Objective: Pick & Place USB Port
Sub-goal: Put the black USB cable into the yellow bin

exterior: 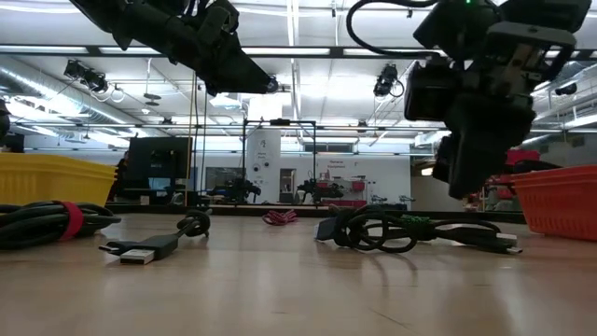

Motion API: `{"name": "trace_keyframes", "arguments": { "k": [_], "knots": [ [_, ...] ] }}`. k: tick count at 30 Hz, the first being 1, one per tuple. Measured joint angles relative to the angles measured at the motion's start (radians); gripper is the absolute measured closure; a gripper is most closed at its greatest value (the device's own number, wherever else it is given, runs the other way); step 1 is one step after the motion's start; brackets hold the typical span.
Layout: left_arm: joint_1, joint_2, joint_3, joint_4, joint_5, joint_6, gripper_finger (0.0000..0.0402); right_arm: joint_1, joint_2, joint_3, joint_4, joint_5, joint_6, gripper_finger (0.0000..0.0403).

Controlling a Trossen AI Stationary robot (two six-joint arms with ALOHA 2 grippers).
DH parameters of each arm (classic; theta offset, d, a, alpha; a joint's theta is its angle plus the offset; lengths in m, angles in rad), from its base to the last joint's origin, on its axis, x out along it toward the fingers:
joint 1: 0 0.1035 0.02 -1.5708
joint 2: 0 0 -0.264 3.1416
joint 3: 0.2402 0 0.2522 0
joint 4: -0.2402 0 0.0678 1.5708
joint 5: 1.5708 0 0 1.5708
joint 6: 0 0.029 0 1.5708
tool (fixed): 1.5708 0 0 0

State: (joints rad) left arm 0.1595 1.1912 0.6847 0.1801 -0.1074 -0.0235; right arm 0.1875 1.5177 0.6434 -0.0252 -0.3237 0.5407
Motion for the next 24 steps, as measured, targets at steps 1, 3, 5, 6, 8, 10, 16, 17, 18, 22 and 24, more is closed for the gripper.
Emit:
{"name": "trace_keyframes", "arguments": {
  "k": [1, 3, 5, 6, 8, 10, 16, 17, 18, 22, 24],
  "knots": [
    [0.000, 0.000, 0.000, -0.001, 0.000, 0.000, 0.0211, 0.002, 0.001, 0.000, -0.012, -0.002, 0.000, 0.0325],
    [0.000, 0.000, 0.000, 0.000, 0.000, 0.001, 0.0211, 0.002, 0.001, 0.000, -0.009, -0.005, 0.000, 0.0310],
    [0.000, 0.000, 0.000, 0.000, 0.000, 0.000, 0.0211, 0.002, 0.002, 0.000, -0.008, 0.006, 0.001, 0.0295],
    [0.000, 0.000, 0.000, 0.000, 0.000, 0.000, 0.0211, 0.002, 0.002, 0.000, -0.004, 0.015, 0.002, 0.0288],
    [0.000, 0.000, 0.000, -0.001, 0.000, 0.000, 0.0211, 0.007, 0.002, 0.000, 0.007, 0.037, 0.002, 0.0277],
    [0.000, 0.000, 0.000, -0.001, 0.000, 0.000, 0.0211, 0.016, 0.002, 0.000, 0.003, 0.060, 0.002, 0.0268],
    [0.000, 0.000, 0.000, -0.001, 0.000, 0.000, 0.0211, 0.040, 0.007, 0.000, 0.002, 0.098, 0.022, 0.0257],
    [0.000, 0.000, 0.000, -0.001, 0.000, 0.000, 0.0211, 0.042, 0.007, 0.000, 0.000, 0.098, 0.027, 0.0257],
    [0.000, 0.000, 0.000, -0.001, 0.000, 0.000, 0.0211, 0.045, 0.011, 0.000, 0.004, 0.098, 0.031, 0.0257],
    [0.000, 0.000, 0.000, -0.001, 0.000, 0.000, 0.0211, 0.053, 0.036, 0.000, 0.004, 0.099, 0.039, 0.0257],
    [0.000, 0.000, 0.000, -0.002, 0.000, 0.000, 0.0211, 0.053, 0.043, 0.000, 0.007, 0.098, 0.046, 0.0256]
  ]
}}
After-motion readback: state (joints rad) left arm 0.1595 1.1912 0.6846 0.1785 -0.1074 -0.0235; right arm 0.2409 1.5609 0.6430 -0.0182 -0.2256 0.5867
